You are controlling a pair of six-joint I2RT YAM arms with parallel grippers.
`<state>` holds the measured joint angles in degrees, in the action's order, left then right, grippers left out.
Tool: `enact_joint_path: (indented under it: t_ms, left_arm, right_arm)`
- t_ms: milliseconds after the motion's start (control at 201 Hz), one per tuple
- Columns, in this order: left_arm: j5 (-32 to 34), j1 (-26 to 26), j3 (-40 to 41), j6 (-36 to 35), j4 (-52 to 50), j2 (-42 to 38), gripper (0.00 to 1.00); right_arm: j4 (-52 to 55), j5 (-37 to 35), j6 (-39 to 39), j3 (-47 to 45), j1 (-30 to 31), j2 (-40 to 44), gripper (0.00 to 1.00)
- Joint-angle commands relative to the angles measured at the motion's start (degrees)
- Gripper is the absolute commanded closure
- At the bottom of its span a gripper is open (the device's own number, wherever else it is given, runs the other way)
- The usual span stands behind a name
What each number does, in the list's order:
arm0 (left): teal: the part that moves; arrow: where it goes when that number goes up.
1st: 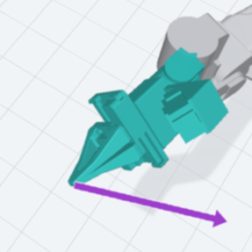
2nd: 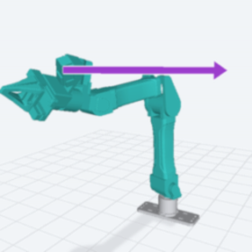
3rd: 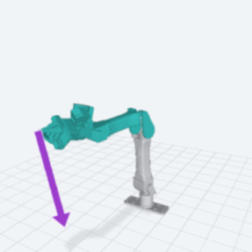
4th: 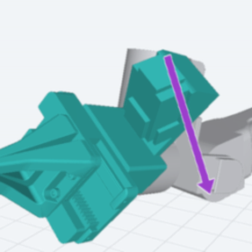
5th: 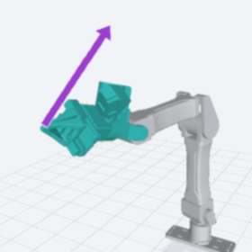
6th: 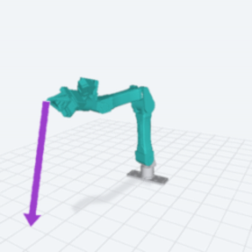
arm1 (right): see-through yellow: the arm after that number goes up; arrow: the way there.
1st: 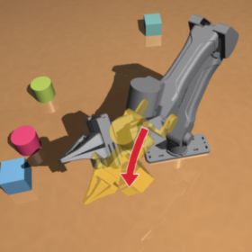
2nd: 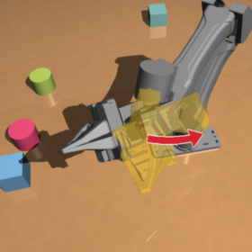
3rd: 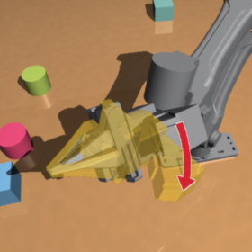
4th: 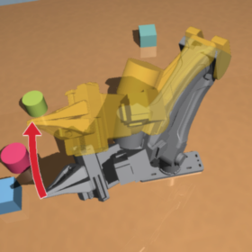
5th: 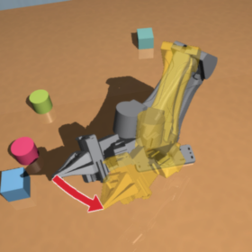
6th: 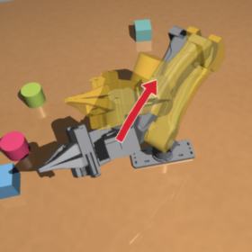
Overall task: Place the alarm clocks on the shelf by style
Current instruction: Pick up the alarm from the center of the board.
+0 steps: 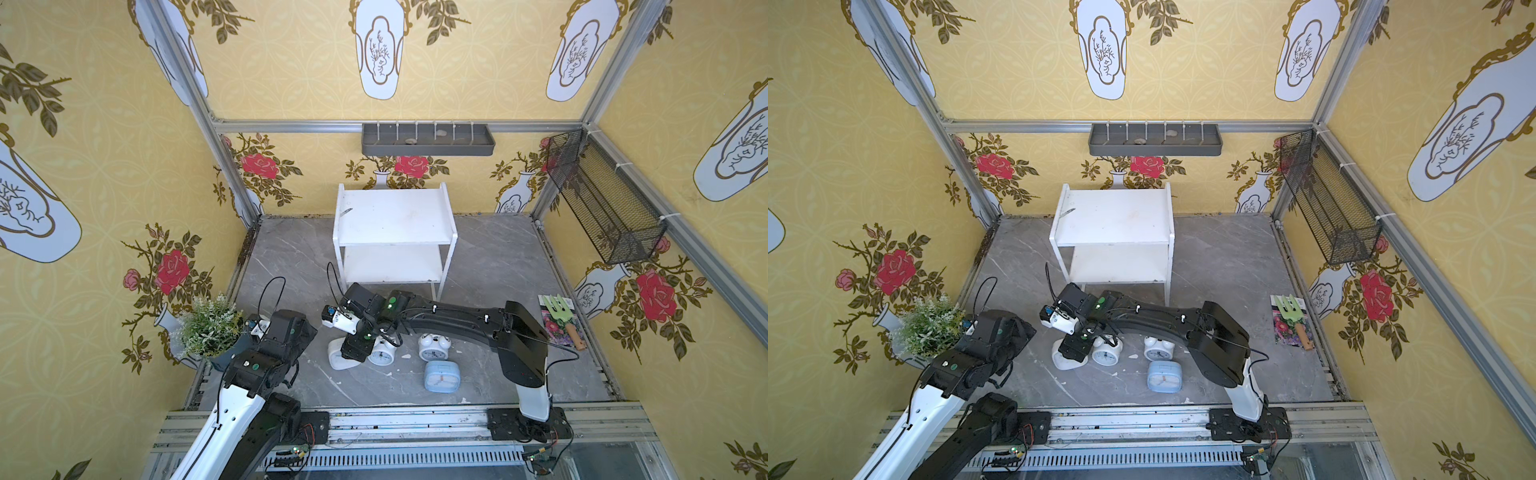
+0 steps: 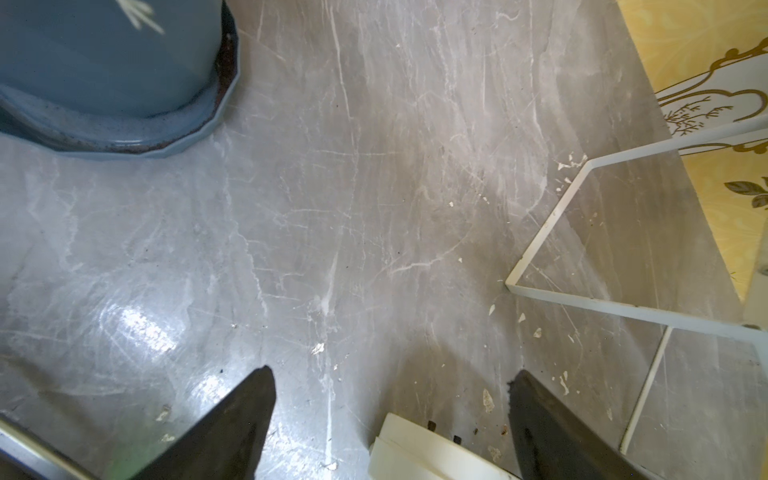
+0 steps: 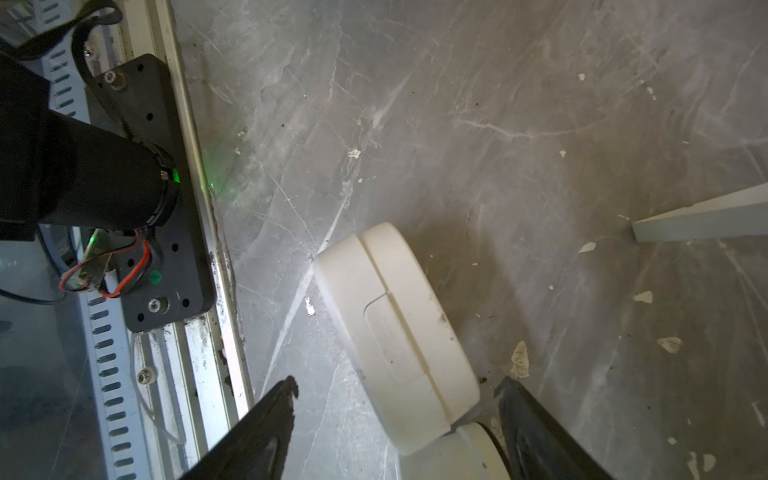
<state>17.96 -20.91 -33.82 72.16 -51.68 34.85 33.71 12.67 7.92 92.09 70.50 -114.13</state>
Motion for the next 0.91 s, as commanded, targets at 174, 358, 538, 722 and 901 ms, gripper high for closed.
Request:
enact_joint_path:
  t_ms: [174,358,538,722,901]
  left_arm:
    - [0.02,0.12,1.66,1.15,-0.26,-1.1,0.08]
    - [0.34,0.13,1.74,1.05,-0.52,-1.31,0.08]
    - [0.49,0.08,2.2,1.23,-0.56,-1.53,0.08]
    - [0.31,0.15,2.8,1.32,-0.6,-1.94,0.08]
    - [0.37,0.08,2.8,1.32,-0.7,-1.8,0.08]
  right_arm:
    - [-2.33,1.97,1.97,0.95,0.08,-2.08,0.26]
    - [-2.2,2.98,1.93,1.07,0.12,-2.75,0.31]
    - [-2.15,3.46,1.75,0.63,0.15,-2.99,0.43]
    - [-2.16,4.01,1.58,0.13,0.16,-3.07,0.52]
    - [-2.16,4.12,1.57,0.41,0.16,-2.9,0.65]
